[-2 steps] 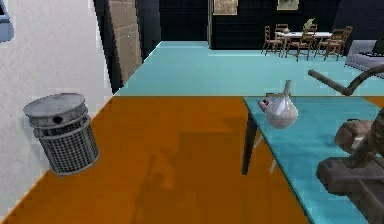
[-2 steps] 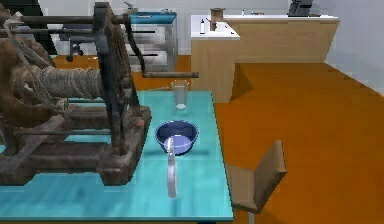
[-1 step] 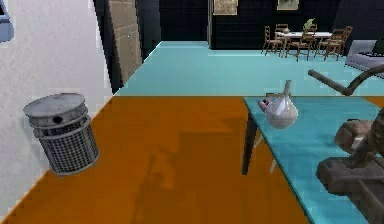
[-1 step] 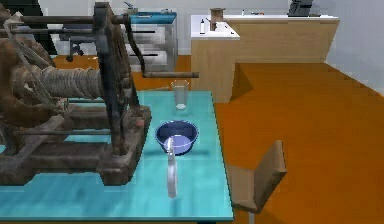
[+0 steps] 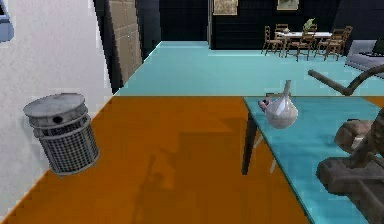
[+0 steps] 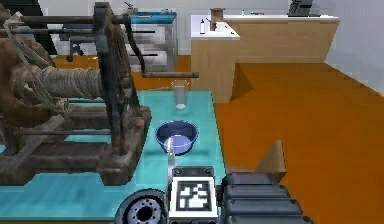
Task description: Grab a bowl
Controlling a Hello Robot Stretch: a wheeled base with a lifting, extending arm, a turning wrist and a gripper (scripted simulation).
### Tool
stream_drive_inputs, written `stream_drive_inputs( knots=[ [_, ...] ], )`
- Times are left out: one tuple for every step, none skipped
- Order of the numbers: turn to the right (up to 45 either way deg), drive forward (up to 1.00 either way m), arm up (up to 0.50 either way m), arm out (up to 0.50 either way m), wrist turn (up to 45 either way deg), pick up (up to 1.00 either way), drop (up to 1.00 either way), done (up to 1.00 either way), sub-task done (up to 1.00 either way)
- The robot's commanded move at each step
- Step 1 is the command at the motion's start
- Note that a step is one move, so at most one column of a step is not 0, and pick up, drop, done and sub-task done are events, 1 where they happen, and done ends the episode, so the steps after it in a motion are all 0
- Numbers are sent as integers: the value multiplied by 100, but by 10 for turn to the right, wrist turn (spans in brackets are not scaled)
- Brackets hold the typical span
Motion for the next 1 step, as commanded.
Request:
stream_drive_inputs(
  knots=[
    [0,0,0,36,0,0,0,0,0]
  ],
)
